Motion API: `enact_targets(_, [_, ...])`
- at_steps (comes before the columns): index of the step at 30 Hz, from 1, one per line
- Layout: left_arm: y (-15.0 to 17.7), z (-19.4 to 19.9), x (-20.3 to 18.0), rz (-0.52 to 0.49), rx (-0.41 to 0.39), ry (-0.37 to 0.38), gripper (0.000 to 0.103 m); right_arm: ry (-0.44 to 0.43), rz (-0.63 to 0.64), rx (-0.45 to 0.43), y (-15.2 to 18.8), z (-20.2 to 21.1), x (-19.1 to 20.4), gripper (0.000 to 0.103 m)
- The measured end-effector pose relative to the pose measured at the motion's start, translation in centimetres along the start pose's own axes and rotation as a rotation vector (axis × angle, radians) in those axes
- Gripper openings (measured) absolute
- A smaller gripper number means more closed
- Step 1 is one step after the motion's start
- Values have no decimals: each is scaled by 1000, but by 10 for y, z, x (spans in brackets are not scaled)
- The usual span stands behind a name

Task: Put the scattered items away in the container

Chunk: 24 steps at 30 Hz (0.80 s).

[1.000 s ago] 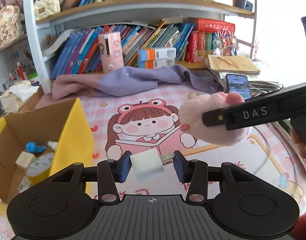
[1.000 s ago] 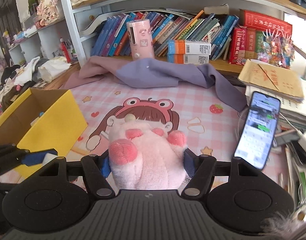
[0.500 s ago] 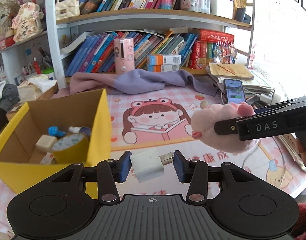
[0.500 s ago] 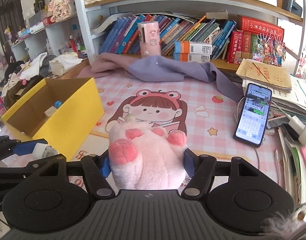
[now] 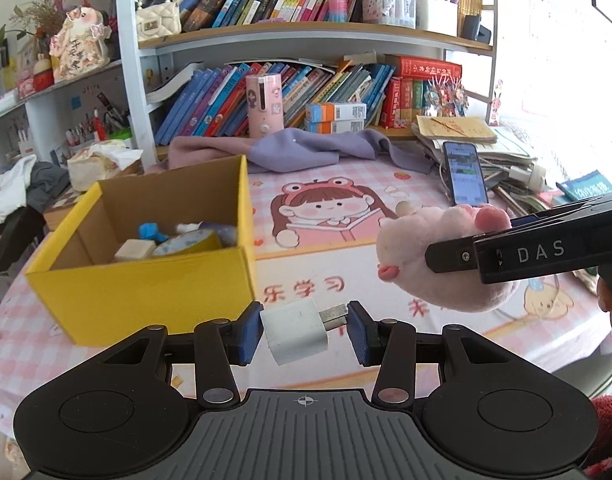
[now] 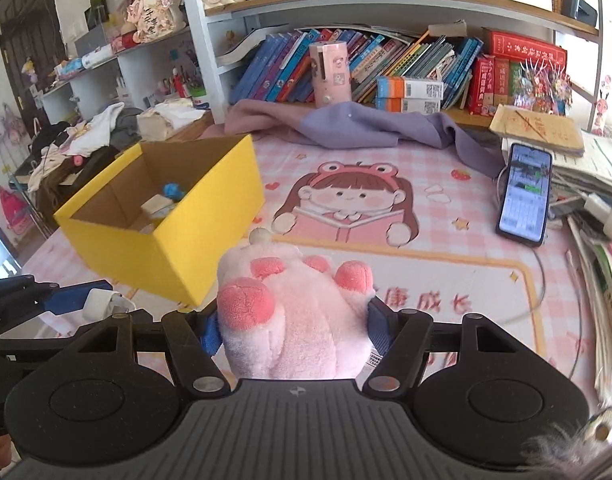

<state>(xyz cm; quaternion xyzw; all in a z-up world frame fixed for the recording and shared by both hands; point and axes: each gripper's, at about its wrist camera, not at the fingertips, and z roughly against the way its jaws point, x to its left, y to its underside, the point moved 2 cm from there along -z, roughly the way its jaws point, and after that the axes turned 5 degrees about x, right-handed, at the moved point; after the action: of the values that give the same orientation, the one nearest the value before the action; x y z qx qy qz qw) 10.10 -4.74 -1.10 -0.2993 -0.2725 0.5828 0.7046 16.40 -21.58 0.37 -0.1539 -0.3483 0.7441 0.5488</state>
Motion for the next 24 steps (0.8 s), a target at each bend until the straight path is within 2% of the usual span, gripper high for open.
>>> enact_targets(12, [31, 41, 26, -7, -20, -22, 44, -7, 13, -8, 28, 16, 52, 65])
enact_targets(24, [62, 66, 68, 87, -6, -74, 44, -69, 138, 32, 36, 10, 119, 65])
